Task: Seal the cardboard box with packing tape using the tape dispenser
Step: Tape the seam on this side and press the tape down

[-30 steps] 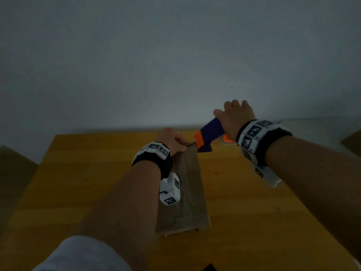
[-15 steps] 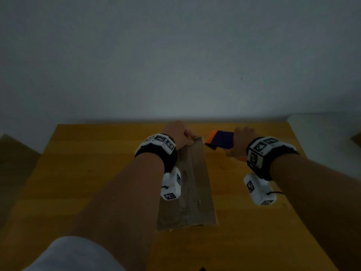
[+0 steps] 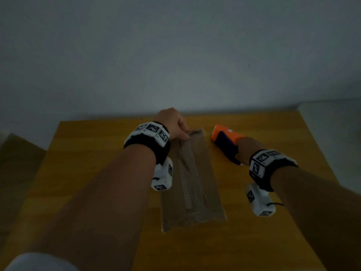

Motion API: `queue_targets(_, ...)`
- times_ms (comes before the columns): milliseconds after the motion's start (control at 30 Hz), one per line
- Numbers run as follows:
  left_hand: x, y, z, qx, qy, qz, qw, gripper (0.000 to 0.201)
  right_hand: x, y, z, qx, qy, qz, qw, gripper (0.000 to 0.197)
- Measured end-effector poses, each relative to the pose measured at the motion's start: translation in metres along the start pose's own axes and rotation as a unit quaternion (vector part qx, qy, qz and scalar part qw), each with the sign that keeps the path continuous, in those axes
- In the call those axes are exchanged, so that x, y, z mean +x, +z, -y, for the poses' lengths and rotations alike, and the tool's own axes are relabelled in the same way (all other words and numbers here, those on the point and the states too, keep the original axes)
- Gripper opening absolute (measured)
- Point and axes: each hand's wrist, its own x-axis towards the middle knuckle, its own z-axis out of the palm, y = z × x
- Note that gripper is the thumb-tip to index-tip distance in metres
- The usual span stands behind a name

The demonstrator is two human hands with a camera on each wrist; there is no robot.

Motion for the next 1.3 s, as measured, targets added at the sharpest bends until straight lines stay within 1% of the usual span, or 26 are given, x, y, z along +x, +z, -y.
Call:
queue_targets(100,-0.002,0.002,0.005,0.001,-0.005,-0.011,1.0,0.026,0.004,0.013,0.001,0.033,-0.021,-0.015,0.999,0.046)
queue_targets(167,-0.003,0.003,0.005,-0.002,-0.003,-0.018,1.0,0.025,0.008,0.021,0.001,0.009,-0.034,-0.02,0.999,0.054)
queue_targets(233,-0.003,0.003,0.005,-0.002,0.0,-0.02,1.0,0.023,0.007,0.021,0.005,-0.013,-0.004,0.016,1.0,0.051)
queue_targets(300,-0.003,0.003,0.005,-0.002,0.0,-0.02,1.0,0.023,0.011,0.019,0.008,-0.014,0.015,0.041,0.999,0.054)
queue_targets(400,-0.005,0.003,0.006,-0.01,-0.003,-0.021,1.0,0.023,0.01,0.011,0.011,0.028,0.013,0.044,0.999,0.064)
queue_targets(500,-0.008,-0.001,0.006,-0.002,0.0,-0.006,1.0,0.025,-0.002,0.007,0.01,0.027,-0.012,0.018,0.999,0.051)
queue_targets(533,-0.009,-0.004,0.007,-0.004,-0.006,0.005,1.0,0.025,0.001,0.007,0.008,0.013,-0.013,0.013,1.0,0.052)
queue_targets(567,-0.01,-0.007,0.008,-0.008,-0.015,0.019,1.0,0.025,0.002,0.008,0.007,0.007,-0.008,0.006,1.0,0.056)
queue_targets(600,-0.012,-0.009,0.011,-0.007,-0.024,0.034,0.999,0.024,0.008,0.008,0.006,0.003,0.012,0.011,1.0,0.049)
queue_targets(633,-0.013,-0.011,0.015,0.003,-0.031,0.048,0.998,0.024,0.012,0.007,0.002,0.009,0.022,0.004,1.0,0.037)
queue_targets(667,-0.014,-0.013,0.018,0.017,-0.034,0.059,0.998,0.025,0.012,0.003,0.0,0.023,0.028,-0.002,0.999,0.033)
queue_targets(700,-0.015,-0.013,0.021,0.03,-0.037,0.064,0.997,0.025,0.004,-0.003,0.001,0.025,0.031,-0.009,0.999,0.035)
queue_targets(767,-0.019,-0.014,0.024,0.047,-0.034,0.051,0.997,0.025,-0.01,-0.01,0.002,0.035,0.033,-0.038,0.998,0.034)
queue_targets(800,-0.021,-0.013,0.026,0.054,-0.033,0.032,0.997,0.026,-0.011,-0.011,0.001,0.025,0.028,-0.043,0.998,0.034)
queue_targets(867,-0.025,-0.014,0.028,0.065,-0.05,-0.024,0.996,0.027,-0.01,-0.012,-0.001,0.036,0.018,-0.051,0.998,0.037)
queue_targets(900,-0.026,-0.015,0.031,0.063,-0.069,-0.053,0.994,0.026,-0.011,-0.013,-0.001,0.045,0.014,-0.05,0.998,0.039)
queue_targets(967,-0.027,-0.019,0.039,0.047,-0.116,-0.094,0.988,0.024,-0.018,-0.018,0.004,0.119,0.007,-0.07,0.99,0.04)
queue_targets(1033,-0.029,-0.023,0.049,0.027,-0.166,-0.115,0.979,0.027,-0.022,-0.023,0.008,0.215,0.005,-0.073,0.974,0.049)
queue_targets(1100,-0.032,-0.022,0.058,0.019,-0.189,-0.102,0.976,0.029,-0.021,-0.025,0.01,0.311,0.009,-0.065,0.948,0.067)
queue_targets(1133,-0.033,-0.02,0.06,0.016,-0.189,-0.086,0.978,0.03,-0.022,-0.028,0.013,0.337,0.003,-0.056,0.94,0.07)
queue_targets(1166,-0.033,-0.018,0.061,0.006,-0.187,-0.078,0.979,0.031,-0.025,-0.029,0.016,0.344,-0.011,-0.045,0.938,0.067)
queue_targets(1233,-0.034,-0.016,0.059,-0.036,-0.197,-0.063,0.978,0.035,-0.025,-0.03,0.022,0.322,-0.039,-0.028,0.946,0.049)
queue_targets(1300,-0.032,-0.015,0.06,-0.04,-0.214,-0.048,0.975,0.061,-0.022,-0.027,0.026,0.308,-0.04,-0.038,0.95,0.038)
